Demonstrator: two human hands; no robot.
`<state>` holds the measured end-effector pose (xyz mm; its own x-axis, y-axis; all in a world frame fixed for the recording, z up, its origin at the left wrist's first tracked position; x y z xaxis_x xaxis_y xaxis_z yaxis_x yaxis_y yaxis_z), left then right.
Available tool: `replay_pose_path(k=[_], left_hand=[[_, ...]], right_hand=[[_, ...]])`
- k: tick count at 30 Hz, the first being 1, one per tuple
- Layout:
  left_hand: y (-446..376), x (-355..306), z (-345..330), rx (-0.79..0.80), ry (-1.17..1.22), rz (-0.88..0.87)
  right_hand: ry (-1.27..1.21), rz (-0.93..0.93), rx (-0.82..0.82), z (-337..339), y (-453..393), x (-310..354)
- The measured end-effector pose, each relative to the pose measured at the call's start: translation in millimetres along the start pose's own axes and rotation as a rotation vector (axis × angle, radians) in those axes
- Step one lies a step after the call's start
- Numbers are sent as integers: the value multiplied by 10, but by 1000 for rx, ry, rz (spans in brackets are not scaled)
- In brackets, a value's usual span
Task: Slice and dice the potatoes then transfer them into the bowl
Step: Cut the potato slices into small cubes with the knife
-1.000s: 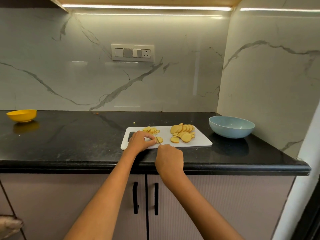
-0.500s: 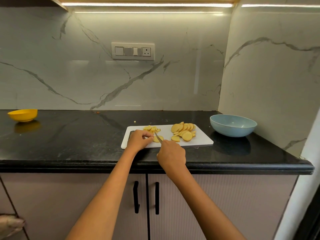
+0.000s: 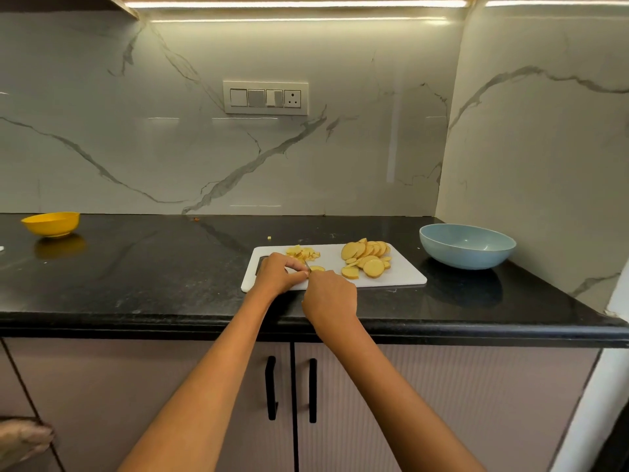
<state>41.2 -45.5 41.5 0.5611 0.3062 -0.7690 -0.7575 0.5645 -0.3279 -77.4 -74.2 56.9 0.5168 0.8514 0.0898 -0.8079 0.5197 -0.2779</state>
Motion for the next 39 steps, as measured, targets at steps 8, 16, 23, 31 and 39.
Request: replay_pose_path(k=[8,16,23,31,39], left_hand=[[27,3,-4,-23,3,-14],[-31,19,-34,-5,-80,-56],[-184,46,-147,31,-283,-92],[-222,-283,-525,529,-479,-207],[-202,-218,-489,521,-619,-150]], right_hand=[[45,14,-18,-26,130,-126],[-40,-30,-55,-84,32,-203],[-108,-67,-253,8,-86,-564],[-200,-88,-244,14,-483,-773],[-237,-85,-250,25,-482,-807]])
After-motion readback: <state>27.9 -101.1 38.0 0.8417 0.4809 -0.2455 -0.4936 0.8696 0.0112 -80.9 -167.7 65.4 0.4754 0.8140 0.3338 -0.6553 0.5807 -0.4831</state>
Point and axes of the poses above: each hand's wrist, its own y-axis away from the middle knuckle, its own z-axis out of the back of the hand, x = y × z, the point moved 10 cm from there along -y, towards the middle knuckle, and after that the axes turned 4 degrees about y, right-handed, at the moved point
